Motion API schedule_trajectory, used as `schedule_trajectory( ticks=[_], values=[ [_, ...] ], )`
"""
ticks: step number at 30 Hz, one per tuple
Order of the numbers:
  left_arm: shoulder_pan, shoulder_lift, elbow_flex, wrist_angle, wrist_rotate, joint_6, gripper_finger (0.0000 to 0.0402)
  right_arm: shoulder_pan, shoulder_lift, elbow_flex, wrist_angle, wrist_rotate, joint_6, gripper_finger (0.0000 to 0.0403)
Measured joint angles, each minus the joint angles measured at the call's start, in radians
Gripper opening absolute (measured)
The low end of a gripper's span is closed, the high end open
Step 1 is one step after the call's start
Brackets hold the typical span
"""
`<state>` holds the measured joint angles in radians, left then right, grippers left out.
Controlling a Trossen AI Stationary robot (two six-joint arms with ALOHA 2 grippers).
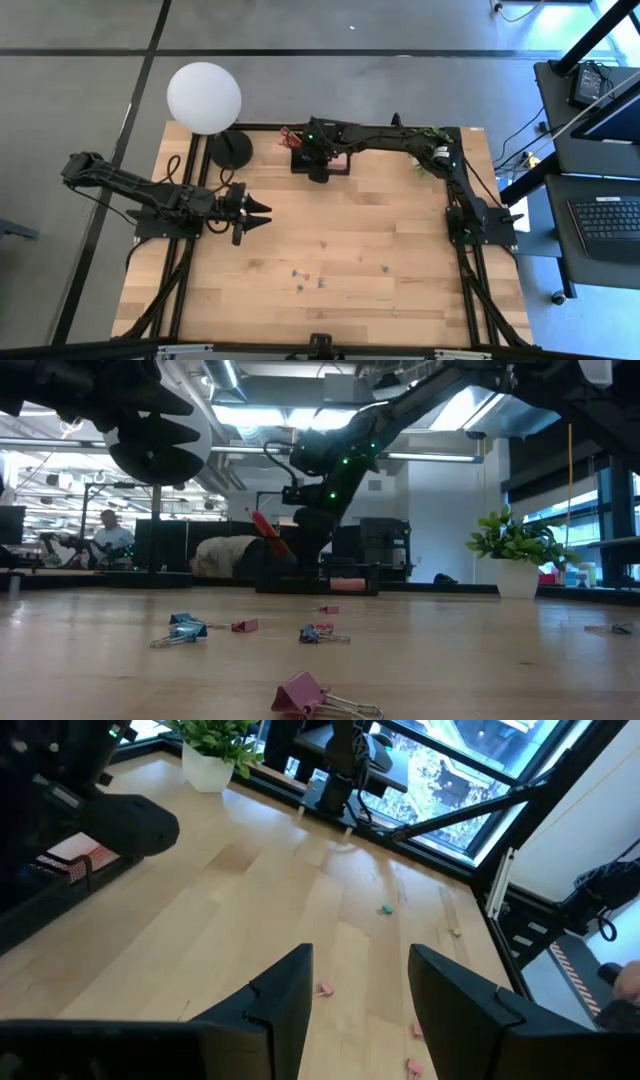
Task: Pick and place office supplies into organizer
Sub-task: Put the blue eraser into the black desk organizer, then put the pink binder clip into the black desk organizer
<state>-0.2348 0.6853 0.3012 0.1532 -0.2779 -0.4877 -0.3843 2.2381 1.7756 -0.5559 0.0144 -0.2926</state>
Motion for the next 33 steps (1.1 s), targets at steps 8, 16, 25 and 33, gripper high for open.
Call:
schedule_trajectory(
  ticks=[8, 16, 25, 33],
  values=[
    [0.0, 0.0, 0.0, 0.0, -0.019, 0.003, 0.0159, 0.0, 0.003, 0.0, 0.025, 0.002, 0.0, 0.0068],
    [0.0, 0.0, 0.0, 0.0, -0.019, 0.003, 0.0159, 0.001, 0.002, 0.0, 0.029, 0.001, 0.002, 0.0082],
    [0.0, 0.0, 0.0, 0.0, -0.019, 0.003, 0.0159, 0.002, 0.002, 0.0, 0.028, -0.001, 0.003, 0.0112],
    [0.0, 0.0, 0.0, 0.0, -0.019, 0.003, 0.0159, 0.001, 0.002, 0.0, 0.028, -0.001, 0.003, 0.0118]
  ],
)
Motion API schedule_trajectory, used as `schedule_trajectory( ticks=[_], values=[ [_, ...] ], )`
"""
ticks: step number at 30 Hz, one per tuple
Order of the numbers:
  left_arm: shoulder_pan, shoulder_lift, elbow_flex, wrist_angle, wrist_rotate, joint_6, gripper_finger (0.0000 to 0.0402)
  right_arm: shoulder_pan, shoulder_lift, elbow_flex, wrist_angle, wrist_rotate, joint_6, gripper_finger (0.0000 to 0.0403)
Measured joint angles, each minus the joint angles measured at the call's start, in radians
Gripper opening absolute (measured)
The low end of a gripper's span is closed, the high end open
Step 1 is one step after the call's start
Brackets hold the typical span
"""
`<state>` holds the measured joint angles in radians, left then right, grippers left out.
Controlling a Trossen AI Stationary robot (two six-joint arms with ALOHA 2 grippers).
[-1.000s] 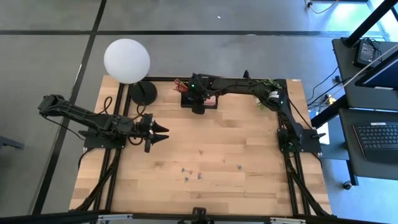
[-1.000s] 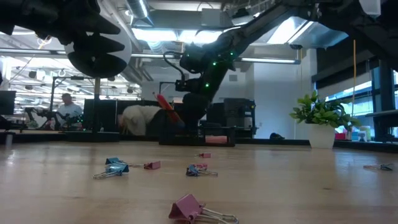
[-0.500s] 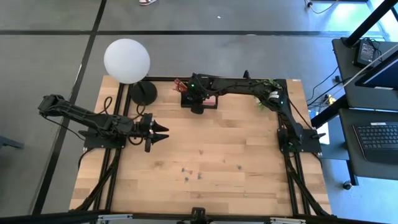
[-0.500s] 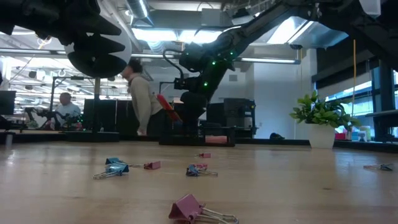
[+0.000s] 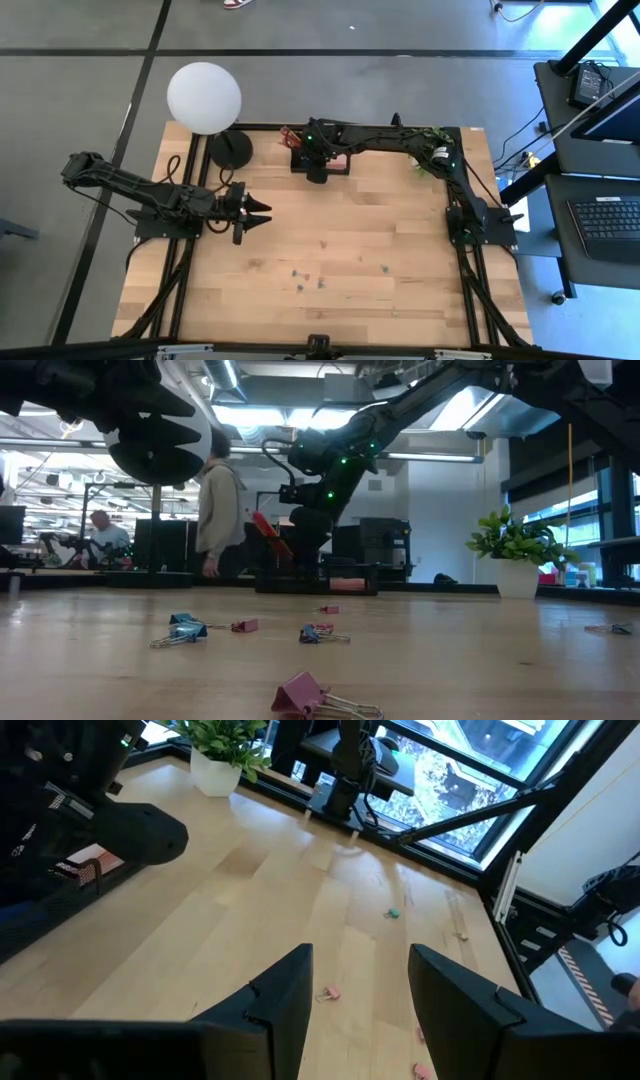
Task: Pick and place office supplies into organizer
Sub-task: Put the pink binder clip into the black desk organizer
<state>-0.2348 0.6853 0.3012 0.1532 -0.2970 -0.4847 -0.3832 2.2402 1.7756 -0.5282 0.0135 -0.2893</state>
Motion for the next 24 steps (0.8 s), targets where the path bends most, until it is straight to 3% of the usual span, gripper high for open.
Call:
schedule_trajectory(
  ticks=[14, 24],
  values=[
    [0.0, 0.0, 0.0, 0.0, 0.0, 0.0, 0.0159, 0.026, 0.0, 0.016, -0.038, 0.004, 0.049, 0.0118],
    [0.0, 0.0, 0.0, 0.0, 0.001, 0.0, 0.0159, 0.149, -0.002, 0.271, -0.312, -0.002, 0.113, 0.0118]
  ],
)
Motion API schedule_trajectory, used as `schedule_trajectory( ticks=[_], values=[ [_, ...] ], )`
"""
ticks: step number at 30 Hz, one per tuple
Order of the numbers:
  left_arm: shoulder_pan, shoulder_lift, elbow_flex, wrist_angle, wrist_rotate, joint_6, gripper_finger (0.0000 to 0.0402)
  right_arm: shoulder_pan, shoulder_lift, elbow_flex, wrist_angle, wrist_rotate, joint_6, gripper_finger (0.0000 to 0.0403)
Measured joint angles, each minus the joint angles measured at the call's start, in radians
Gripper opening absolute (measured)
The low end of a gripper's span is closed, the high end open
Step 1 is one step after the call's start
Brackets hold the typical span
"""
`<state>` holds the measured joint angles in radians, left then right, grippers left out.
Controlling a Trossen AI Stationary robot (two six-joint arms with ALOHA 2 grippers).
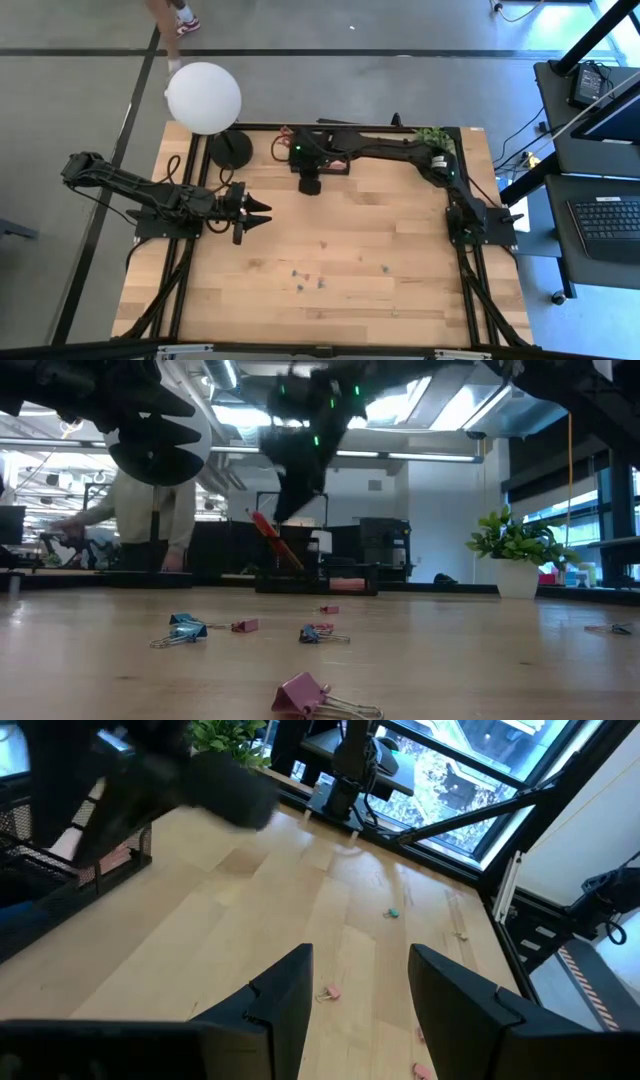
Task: Pick and place office supplies into organizer
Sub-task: Put the pink binder clip into the black desk organizer
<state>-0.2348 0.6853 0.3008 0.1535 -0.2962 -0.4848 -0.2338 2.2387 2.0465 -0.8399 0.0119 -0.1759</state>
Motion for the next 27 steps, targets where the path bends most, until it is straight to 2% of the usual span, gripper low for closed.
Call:
schedule_trajectory(
  ticks=[5, 9, 12, 20, 23, 27],
  values=[
    [0.0, 0.0, 0.0, 0.0, 0.001, -0.001, 0.0159, 0.057, 0.0, 0.164, -0.194, -0.113, 0.196, 0.0118],
    [0.0, 0.0, 0.0, 0.0, 0.001, -0.001, 0.0159, 0.102, -0.001, 0.25, -0.353, -0.195, 0.252, 0.0118],
    [0.0, 0.0, 0.0, 0.0, 0.002, 0.0, 0.0159, 0.149, -0.001, 0.278, -0.449, -0.194, 0.258, 0.0118],
    [0.0, 0.0, 0.0, 0.0, 0.002, 0.0, 0.0159, 0.296, -0.001, 0.279, -0.494, -0.186, 0.333, 0.0118],
    [0.0, 0.0, 0.0, 0.0, 0.002, 0.0, 0.0159, 0.36, -0.003, 0.279, -0.498, -0.106, 0.323, 0.0118],
    [0.0, 0.0, 0.0, -0.013, 0.002, 0.0, 0.0159, 0.42, -0.013, 0.279, -0.524, -0.012, 0.221, 0.0118]
  ],
)
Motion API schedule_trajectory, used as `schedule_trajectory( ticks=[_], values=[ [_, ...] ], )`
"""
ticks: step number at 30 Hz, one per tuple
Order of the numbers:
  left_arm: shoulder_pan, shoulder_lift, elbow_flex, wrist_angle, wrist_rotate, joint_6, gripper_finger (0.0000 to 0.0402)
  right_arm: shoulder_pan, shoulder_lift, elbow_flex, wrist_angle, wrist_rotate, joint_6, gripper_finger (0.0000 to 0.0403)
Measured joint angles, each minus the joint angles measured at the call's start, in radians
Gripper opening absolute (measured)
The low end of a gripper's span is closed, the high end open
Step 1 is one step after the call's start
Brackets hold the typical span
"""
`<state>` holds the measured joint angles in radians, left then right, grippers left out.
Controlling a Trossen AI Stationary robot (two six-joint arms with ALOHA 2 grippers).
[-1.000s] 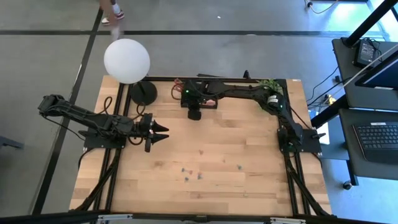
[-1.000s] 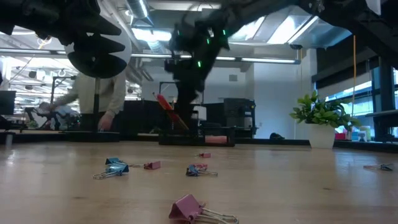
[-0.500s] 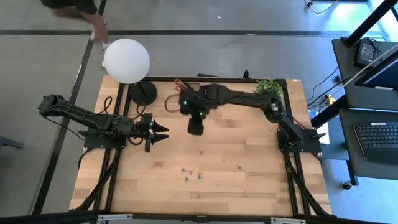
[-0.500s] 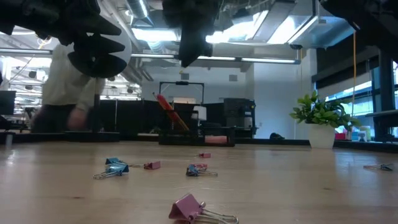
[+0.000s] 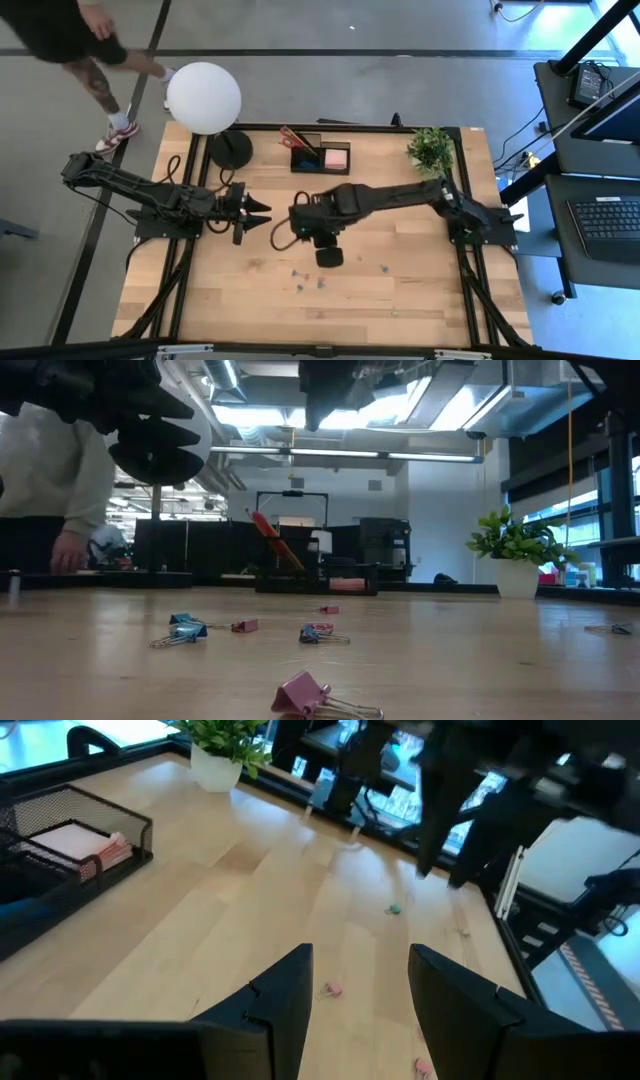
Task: Pick and place office supplies into organizer
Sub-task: Put the pink binder clip into the black desk organizer
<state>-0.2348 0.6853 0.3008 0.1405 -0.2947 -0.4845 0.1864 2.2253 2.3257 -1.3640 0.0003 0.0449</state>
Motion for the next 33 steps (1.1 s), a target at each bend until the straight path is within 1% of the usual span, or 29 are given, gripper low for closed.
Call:
schedule_trajectory(
  ticks=[4, 9, 12, 14, 17, 21, 25, 29, 31, 33],
  values=[
    [0.0, 0.0, 0.0, -0.055, 0.001, -0.001, 0.0159, 0.006, -0.014, -0.01, 0.007, 0.008, 0.091, 0.0118],
    [0.0, 0.0, -0.001, -0.116, 0.033, -0.003, 0.0159, 0.007, -0.019, -0.045, 0.021, 0.141, 0.275, 0.0118],
    [0.0, 0.0, -0.001, -0.125, 0.062, -0.003, 0.0159, 0.02, -0.019, -0.086, 0.007, 0.189, 0.382, 0.0118],
    [0.0, 0.0, -0.001, -0.125, 0.083, -0.001, 0.0159, 0.029, -0.02, -0.119, 0.013, 0.194, 0.428, 0.0118],
    [0.0, 0.0, -0.001, -0.125, 0.088, 0.0, 0.0159, 0.041, -0.019, -0.176, 0.037, 0.194, 0.475, 0.0118],
    [0.0, 0.0, -0.001, -0.123, 0.087, 0.0, 0.0159, 0.052, -0.019, -0.254, 0.083, 0.192, 0.496, 0.0118],
    [0.0, 0.0, -0.001, -0.123, 0.087, 0.0, 0.0159, 0.061, -0.031, -0.354, 0.152, 0.19, 0.478, 0.0118],
    [0.0, 0.0, -0.001, -0.122, 0.087, -0.001, 0.0159, 0.059, -0.105, -0.48, 0.275, 0.18, 0.497, 0.0118],
    [0.0, 0.0, -0.001, -0.122, 0.087, -0.001, 0.0159, 0.048, -0.156, -0.542, 0.337, 0.176, 0.536, 0.0118],
    [0.0, 0.0, -0.001, -0.122, 0.087, -0.001, 0.0159, 0.032, -0.193, -0.592, 0.359, 0.163, 0.596, 0.0118]
  ],
)
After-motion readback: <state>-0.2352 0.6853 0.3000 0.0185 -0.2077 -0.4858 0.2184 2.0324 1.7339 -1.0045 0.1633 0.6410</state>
